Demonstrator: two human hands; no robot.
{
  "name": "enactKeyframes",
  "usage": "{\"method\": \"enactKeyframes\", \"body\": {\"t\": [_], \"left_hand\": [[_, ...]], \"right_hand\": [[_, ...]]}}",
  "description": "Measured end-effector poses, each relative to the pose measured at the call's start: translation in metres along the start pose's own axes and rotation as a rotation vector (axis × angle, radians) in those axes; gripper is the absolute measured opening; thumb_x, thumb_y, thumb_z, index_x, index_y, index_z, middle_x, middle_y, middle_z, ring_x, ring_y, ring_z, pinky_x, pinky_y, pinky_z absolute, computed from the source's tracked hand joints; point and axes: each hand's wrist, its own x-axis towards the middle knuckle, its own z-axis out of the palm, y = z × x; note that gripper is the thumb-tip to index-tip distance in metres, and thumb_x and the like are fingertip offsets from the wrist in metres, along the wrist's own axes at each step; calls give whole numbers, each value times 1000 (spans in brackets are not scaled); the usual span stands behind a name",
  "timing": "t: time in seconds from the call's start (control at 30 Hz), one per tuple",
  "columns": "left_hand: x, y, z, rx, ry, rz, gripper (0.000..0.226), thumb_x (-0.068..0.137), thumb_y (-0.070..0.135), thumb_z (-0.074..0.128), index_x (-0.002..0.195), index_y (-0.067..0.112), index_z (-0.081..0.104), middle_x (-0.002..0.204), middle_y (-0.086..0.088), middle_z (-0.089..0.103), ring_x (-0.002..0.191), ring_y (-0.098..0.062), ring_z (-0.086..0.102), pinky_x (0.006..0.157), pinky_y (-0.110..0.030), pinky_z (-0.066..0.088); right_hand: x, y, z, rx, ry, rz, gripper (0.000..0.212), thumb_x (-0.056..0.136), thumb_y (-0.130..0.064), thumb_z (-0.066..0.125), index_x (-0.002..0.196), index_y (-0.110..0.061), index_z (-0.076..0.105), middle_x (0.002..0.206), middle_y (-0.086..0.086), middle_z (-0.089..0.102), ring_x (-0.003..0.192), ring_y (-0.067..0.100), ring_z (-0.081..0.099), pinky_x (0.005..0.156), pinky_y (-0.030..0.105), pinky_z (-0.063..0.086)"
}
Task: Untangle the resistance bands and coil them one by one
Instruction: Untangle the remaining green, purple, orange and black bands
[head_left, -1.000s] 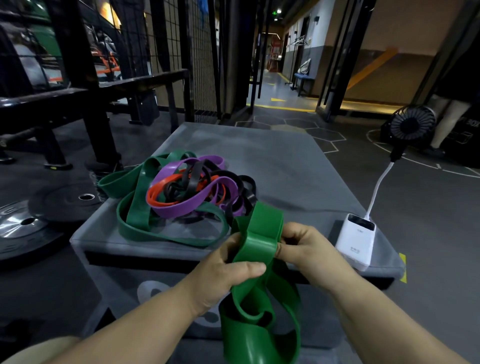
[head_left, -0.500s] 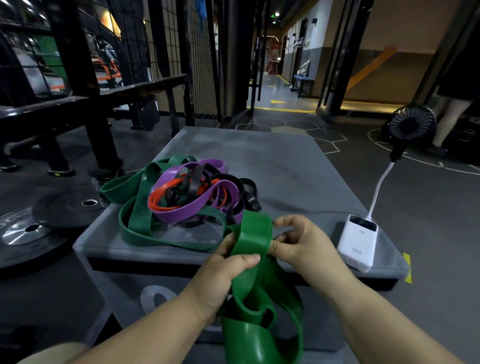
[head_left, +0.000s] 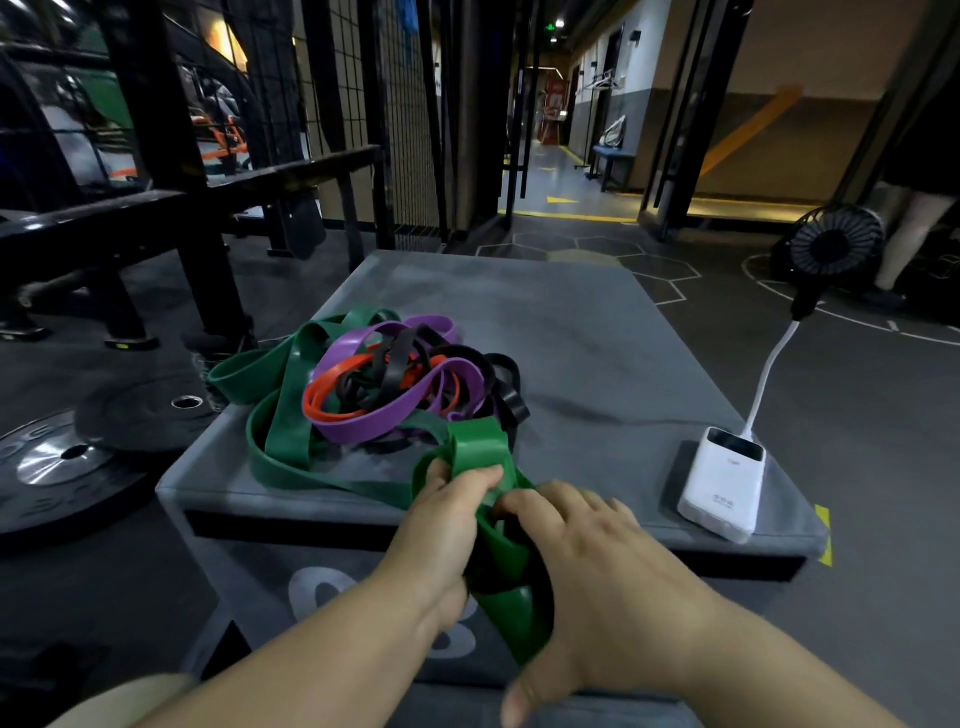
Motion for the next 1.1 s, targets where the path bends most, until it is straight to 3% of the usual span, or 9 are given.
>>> {"method": "enactKeyframes", "body": {"t": [0.1,0.17,0.27,0.4,0.6,0.7,0.8,0.9,1.1], "left_hand": [[1,9,1,0,17,-5,16,91,19,60,107,16,58,96,-19,68,82,-32,68,72,-43,55],[6,13,-2,44,43,-10,23,87,27,64,108,17,59,100,-18,69,89,-35,68,78,-48,56],[5,17,-5,126,16,-4,68,65,64,74,116,21,62,111,-12,70,100,-31,68,89,-54,54],[4,10,-11,162,-64,20,124,31,100,56,129,24,58,130,-6,62,118,-29,59,100,-54,46],[1,12,-13,46,-223,30,64,59,54,67,108,14,69,101,-10,75,90,-25,72,80,-41,57],[-3,8,-13,-6,-296,-11,29,72,35,78,85,10,78,84,-12,74,74,-23,72,68,-34,58],[-10,9,-8,-101,-344,-42,46,86,40,62,56,9,73,56,-6,65,47,-15,63,49,-23,53],[-12,13,-6,-221,-385,-37,60,95,35,40,53,6,73,51,-8,65,42,-14,63,42,-19,50],[-10,18,-11,-340,-424,-14,41,51,35,86,73,2,78,67,-16,71,59,-22,71,52,-29,57]], "right_hand": [[0,2,13,-88,249,-47,93,56,-65,64,133,-37,22,121,-4,45,105,22,53,91,31,39],[1,6,14,91,351,-33,69,55,-55,57,120,-43,36,106,-10,53,87,16,59,74,21,41],[0,20,7,411,309,0,55,59,-43,62,112,-42,47,93,-12,63,80,6,59,70,20,46],[0,40,1,1102,92,-103,42,67,-7,74,104,-25,67,95,-2,71,85,11,65,73,23,51],[8,50,-5,1927,209,64,51,39,-22,75,88,-11,77,86,17,70,72,29,68,63,36,58],[14,47,-11,2184,338,155,28,74,-28,52,74,-6,68,66,13,57,52,25,51,60,34,51],[19,47,-8,2281,384,249,35,80,-36,40,71,-12,63,60,7,43,48,18,36,57,30,45],[20,45,-8,2264,388,316,30,78,-37,46,78,-11,61,60,11,46,47,21,42,55,29,45],[24,56,-4,2241,271,359,43,88,-32,39,92,1,67,80,25,62,64,33,61,69,42,49]]}}
